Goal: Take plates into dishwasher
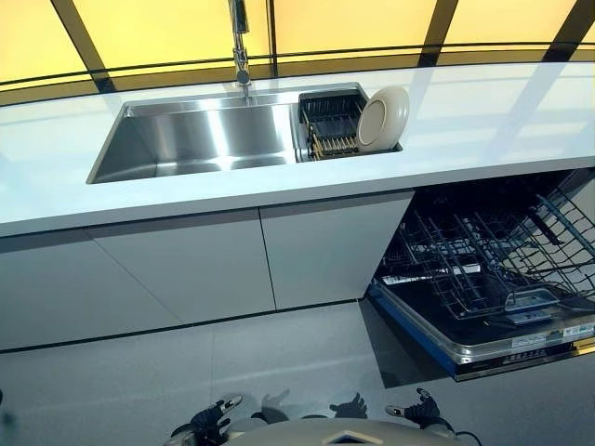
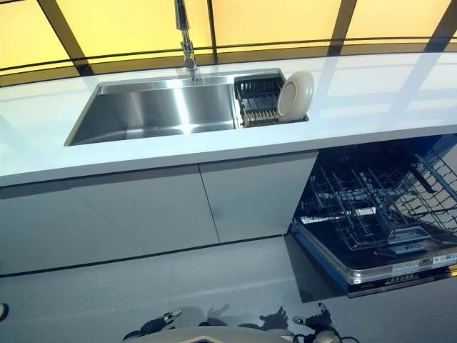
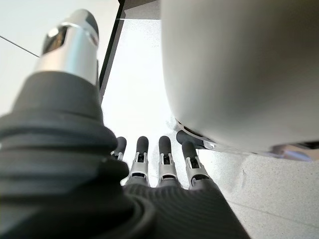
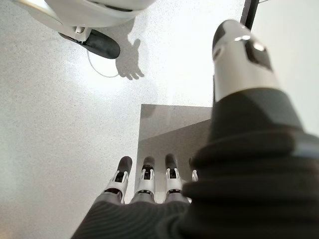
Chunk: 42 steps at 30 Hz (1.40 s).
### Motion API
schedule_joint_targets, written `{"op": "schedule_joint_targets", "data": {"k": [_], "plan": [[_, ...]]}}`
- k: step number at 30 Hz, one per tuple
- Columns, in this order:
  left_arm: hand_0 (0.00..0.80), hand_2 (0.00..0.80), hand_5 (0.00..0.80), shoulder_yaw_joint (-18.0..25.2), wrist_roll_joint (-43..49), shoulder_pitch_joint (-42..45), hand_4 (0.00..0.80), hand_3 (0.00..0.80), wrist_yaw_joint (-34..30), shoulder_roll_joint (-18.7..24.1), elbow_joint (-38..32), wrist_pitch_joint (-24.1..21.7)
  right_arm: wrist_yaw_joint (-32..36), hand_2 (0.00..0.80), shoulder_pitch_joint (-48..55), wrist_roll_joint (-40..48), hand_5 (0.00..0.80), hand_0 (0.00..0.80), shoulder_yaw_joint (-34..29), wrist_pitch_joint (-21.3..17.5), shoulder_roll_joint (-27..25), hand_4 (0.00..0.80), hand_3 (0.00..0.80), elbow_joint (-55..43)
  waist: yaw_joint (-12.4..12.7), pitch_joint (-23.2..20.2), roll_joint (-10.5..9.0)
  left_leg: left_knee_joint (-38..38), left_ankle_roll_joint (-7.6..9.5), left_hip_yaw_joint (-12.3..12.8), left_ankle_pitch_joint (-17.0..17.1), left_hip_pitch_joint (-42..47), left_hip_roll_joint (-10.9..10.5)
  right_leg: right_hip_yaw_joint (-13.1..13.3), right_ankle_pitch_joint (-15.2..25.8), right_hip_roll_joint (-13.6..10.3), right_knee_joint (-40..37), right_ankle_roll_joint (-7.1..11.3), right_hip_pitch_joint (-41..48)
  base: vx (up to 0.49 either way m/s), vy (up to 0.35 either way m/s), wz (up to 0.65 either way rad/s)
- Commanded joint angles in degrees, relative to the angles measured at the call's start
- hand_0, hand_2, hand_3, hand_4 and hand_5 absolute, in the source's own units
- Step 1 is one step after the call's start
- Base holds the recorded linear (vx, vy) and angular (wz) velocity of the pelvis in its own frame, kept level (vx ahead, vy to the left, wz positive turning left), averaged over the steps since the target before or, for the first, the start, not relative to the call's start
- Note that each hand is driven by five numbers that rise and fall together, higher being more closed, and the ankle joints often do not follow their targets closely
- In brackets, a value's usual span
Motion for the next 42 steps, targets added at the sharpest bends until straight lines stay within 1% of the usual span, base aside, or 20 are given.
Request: {"op": "schedule_joint_targets", "data": {"k": [1,4,10,17,22,26,29,30,32,33,34,35,36,37,38,39,40,41,42], "plan": [[0.000,0.000,0.000,-0.20,-0.22,-4.40,0.000,0.000,-0.43,-2.53,3.26,-0.11,-0.52,0.000,-4.84,1.09,0.000,0.000,0.50,-0.94,-0.43,0.000,0.000,1.32,1.62,1.41,-0.21,-0.11,4.00,0.61,-3.62,1.63,-3.94,-1.33,5.16,0.52,-0.05,0.70,-3.69,0.000,0.000,0.00],[0.000,0.000,0.000,0.10,-0.39,-4.26,0.000,0.000,-1.04,-2.50,3.22,-1.39,0.63,0.000,-4.66,0.85,0.000,0.000,0.41,-1.57,-0.34,0.000,0.000,1.20,1.63,1.39,-0.25,-0.11,4.03,0.48,-3.76,1.81,-3.97,-1.36,5.15,0.51,-0.07,0.69,-3.54,0.000,0.000,0.00],[0.000,0.000,0.000,0.23,0.20,-4.63,0.000,0.000,-1.04,-2.01,2.89,-0.15,3.65,0.000,-4.86,0.62,0.000,0.000,1.24,-2.41,-0.43,0.000,0.000,0.37,1.77,1.14,-0.40,-0.11,3.93,0.43,-3.80,1.87,-3.97,-1.49,5.15,0.55,-0.12,0.73,-3.46,0.000,0.000,0.00],[0.000,0.000,0.000,0.57,0.47,-4.58,0.000,0.000,-0.87,-2.26,3.62,-0.41,3.81,0.000,-4.43,0.45,0.000,0.000,1.12,-2.26,-0.15,0.000,0.000,0.59,1.71,0.93,-0.45,-0.11,4.00,0.53,-3.77,1.78,-3.99,-1.73,5.00,0.43,0.09,0.73,-3.46,0.000,0.000,0.00],[0.000,0.000,0.000,0.91,1.00,-4.44,0.000,0.000,0.09,-2.01,4.17,-0.23,4.68,0.000,-4.35,-0.07,0.000,0.000,1.29,-3.13,0.05,0.000,0.000,0.53,1.32,1.35,-0.42,-0.07,4.37,0.10,-3.68,2.35,-3.99,-0.67,3.60,0.99,2.36,0.19,-3.59,0.037,-0.060,0.01],[0.000,0.000,0.000,1.22,1.24,-4.21,0.000,0.000,0.74,-1.67,3.93,0.02,6.81,0.000,-4.30,-1.90,0.000,0.000,2.53,-5.54,-0.12,0.000,0.000,-0.99,1.20,2.18,-0.69,1.25,4.30,-0.50,-3.80,2.41,-3.66,-0.15,2.53,1.65,4.32,-0.60,-3.77,0.040,-0.120,0.01],[0.000,0.000,0.000,1.34,1.91,-4.29,0.000,0.000,1.07,-1.26,3.26,0.59,8.00,0.000,-4.76,-2.02,0.000,0.000,4.19,-10.91,-0.80,0.000,0.000,-4.29,1.32,2.77,-1.28,3.33,3.98,-1.17,-4.25,2.03,-3.16,0.03,1.96,2.23,5.18,-1.27,-3.73,0.039,-0.178,0.03],[0.000,0.000,0.000,1.51,2.05,-3.99,0.000,0.000,1.45,-1.09,2.62,0.76,9.43,0.000,-5.04,0.41,0.000,0.000,4.90,-11.50,-1.81,0.000,0.000,-9.07,1.42,3.20,-1.91,6.28,3.61,-1.69,-4.75,1.11,-2.61,0.18,1.53,2.50,6.26,-1.85,-4.01,0.024,-0.200,0.03],[0.000,0.000,0.000,2.17,1.54,-3.37,0.000,0.000,1.56,-0.61,1.85,0.49,10.88,0.000,-5.07,2.15,0.000,0.000,5.14,-12.62,-3.28,0.000,0.000,-16.25,1.48,3.90,-2.96,10.32,3.02,-2.17,-5.15,-0.56,-1.96,0.35,1.53,2.51,7.03,-2.37,-4.43,0.004,-0.230,0.00],[0.000,0.000,0.000,3.01,1.26,-2.56,0.000,0.000,1.42,-0.14,1.08,0.18,12.72,0.000,-4.70,4.18,0.000,0.000,5.02,-13.08,-4.76,0.000,0.000,-23.47,1.58,4.66,-3.99,14.61,2.55,-2.71,-4.93,-2.38,-1.35,0.54,1.74,2.47,7.20,-2.83,-4.63,-0.018,-0.297,-0.03],[0.000,0.000,0.000,4.07,1.06,-1.69,0.000,0.000,1.45,0.12,0.74,-0.54,13.80,0.000,-4.21,5.94,0.000,0.000,4.49,-14.78,-5.99,0.000,0.000,-29.55,1.68,5.29,-4.88,19.56,2.23,-3.62,-3.60,-4.69,-0.64,0.87,1.90,2.67,6.96,-3.41,-4.72,-0.024,-0.311,-0.15],[0.000,0.000,0.000,5.37,1.08,-0.70,0.000,0.000,1.24,0.30,0.68,-1.42,15.00,0.000,-3.70,7.40,0.000,0.000,3.82,-14.56,-7.08,0.000,0.000,-35.25,1.79,5.84,-5.49,23.52,2.21,-4.09,-1.75,-7.12,-0.16,1.42,1.91,3.01,6.71,-3.96,-4.54,-0.003,-0.298,-0.26],[0.000,0.000,0.000,6.94,1.16,0.51,0.000,0.000,0.70,0.48,0.75,-2.33,16.40,0.000,-2.90,8.89,0.000,0.000,2.85,-16.82,-8.07,0.000,0.000,-40.31,1.80,6.42,-6.02,28.01,2.43,-4.14,-0.36,-9.80,0.44,2.23,1.86,3.44,6.52,-4.55,-4.18,0.044,-0.258,-0.54],[0.000,0.000,0.000,8.47,1.28,1.74,0.000,0.000,-0.16,0.83,0.57,-2.42,17.55,0.000,-1.75,9.53,0.000,0.000,1.60,-19.23,-9.02,0.000,0.000,-45.61,1.93,7.15,-6.23,32.06,2.89,-4.97,0.05,-12.56,-0.02,3.81,1.61,3.97,6.50,-4.98,-3.38,0.068,-0.179,-0.75],[0.000,0.000,0.000,8.78,1.17,2.05,0.000,0.000,-0.36,0.87,0.65,-2.51,17.93,0.000,-1.72,9.85,0.000,0.000,1.31,-19.59,-9.46,0.000,0.000,-47.05,2.14,7.09,-6.30,32.00,3.32,-5.69,-0.17,-13.43,-1.60,4.26,1.63,3.91,6.43,-4.83,-3.32,0.113,-0.088,-0.80],[0.000,0.000,0.000,9.28,0.58,2.66,0.000,0.000,-0.46,0.82,0.75,-2.86,18.33,0.000,-1.98,10.16,0.000,0.000,0.63,-21.81,-10.08,0.000,0.000,-49.67,2.97,7.46,-5.68,30.66,3.56,-6.31,0.56,-15.42,-4.25,5.71,1.28,4.66,6.11,-4.48,-2.35,0.136,-0.014,-0.54],[0.000,0.000,0.000,9.46,0.62,2.88,0.000,0.000,-0.52,0.64,1.00,-3.23,17.81,0.000,-2.66,10.03,0.000,0.000,-0.05,-22.90,-10.29,0.000,0.000,-51.28,3.43,7.47,-5.02,27.63,3.22,-5.40,1.52,-16.29,-4.62,6.06,0.80,5.31,5.59,-4.28,-1.57,0.205,0.014,-0.40],[0.000,0.000,0.000,9.02,0.14,3.29,0.000,0.000,-0.68,0.62,1.27,-3.71,17.19,0.000,-4.07,9.86,0.000,0.000,-0.80,-23.10,-10.71,0.000,0.000,-53.04,4.12,7.35,-3.79,22.66,2.31,-5.18,3.87,-17.02,-5.20,6.82,0.18,6.51,4.94,-4.40,-0.66,0.189,0.025,-0.43],[0.000,0.000,0.000,8.83,-0.03,3.43,0.000,0.000,-0.69,0.62,1.40,-3.88,16.98,0.000,-4.63,10.13,0.000,0.000,-0.88,-23.27,-10.94,0.000,0.000,-53.54,4.41,7.33,-3.38,20.98,1.99,-5.40,4.91,-17.28,-5.37,7.14,0.01,6.90,4.75,-4.49,-0.34,0.270,0.067,-0.64]]}}
